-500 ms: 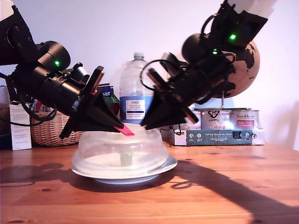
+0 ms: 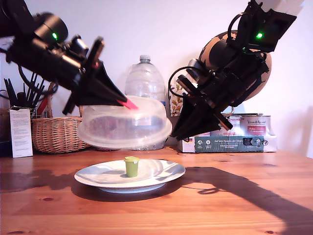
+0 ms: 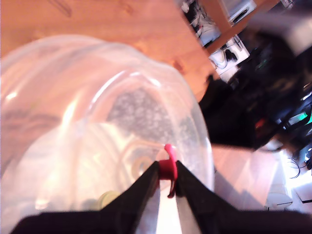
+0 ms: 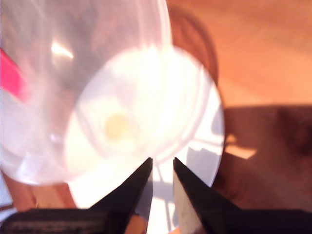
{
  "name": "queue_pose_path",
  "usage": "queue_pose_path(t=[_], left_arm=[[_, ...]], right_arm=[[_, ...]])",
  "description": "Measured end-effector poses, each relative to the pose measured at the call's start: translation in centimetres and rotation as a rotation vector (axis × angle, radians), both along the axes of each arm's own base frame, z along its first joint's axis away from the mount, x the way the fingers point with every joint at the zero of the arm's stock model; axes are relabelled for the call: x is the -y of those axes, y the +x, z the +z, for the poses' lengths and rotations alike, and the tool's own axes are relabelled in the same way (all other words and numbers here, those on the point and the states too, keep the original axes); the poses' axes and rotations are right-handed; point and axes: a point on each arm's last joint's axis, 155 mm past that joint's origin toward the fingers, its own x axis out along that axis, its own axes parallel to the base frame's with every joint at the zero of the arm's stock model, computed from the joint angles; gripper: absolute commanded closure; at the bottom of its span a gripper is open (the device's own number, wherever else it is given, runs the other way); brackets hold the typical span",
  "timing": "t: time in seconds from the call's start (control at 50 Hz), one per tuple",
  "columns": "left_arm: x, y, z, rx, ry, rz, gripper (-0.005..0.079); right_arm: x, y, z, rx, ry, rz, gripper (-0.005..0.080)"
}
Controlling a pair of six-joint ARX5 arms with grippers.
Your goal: Lift the plastic dome with your left arm while removing the green coffee capsule from the plate using your right arm.
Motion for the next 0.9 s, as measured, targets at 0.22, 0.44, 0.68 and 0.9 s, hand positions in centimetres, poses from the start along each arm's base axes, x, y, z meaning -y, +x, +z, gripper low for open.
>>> queue_pose_path(t=[0.22, 0.44, 0.68, 0.9], left_arm=[[-1.0, 0.5, -0.2, -0.011, 0.003, 0.025, 0.0766], [-2.8, 1.5, -0.2, -0.010, 0.003, 0.070, 0.0766], [-5.6, 2.9, -0.3, -0.003, 0.011, 0.132, 0.0766], [-8.0, 3.5, -1.1, -0.001, 0.055, 0.177, 0.0766]], right_arm=[[-0.3, -0.4, -0.2, 0.002, -0.015, 0.017, 0.0640], [-1.5, -0.8, -0.8, 0.042, -0.073, 0.031, 0.0604], [-3.0, -0.9, -1.0, 0.156, -0.142, 0.101, 0.0498], [-3.7, -1.3, -1.2, 0.275, -0.196, 0.231, 0.0478]])
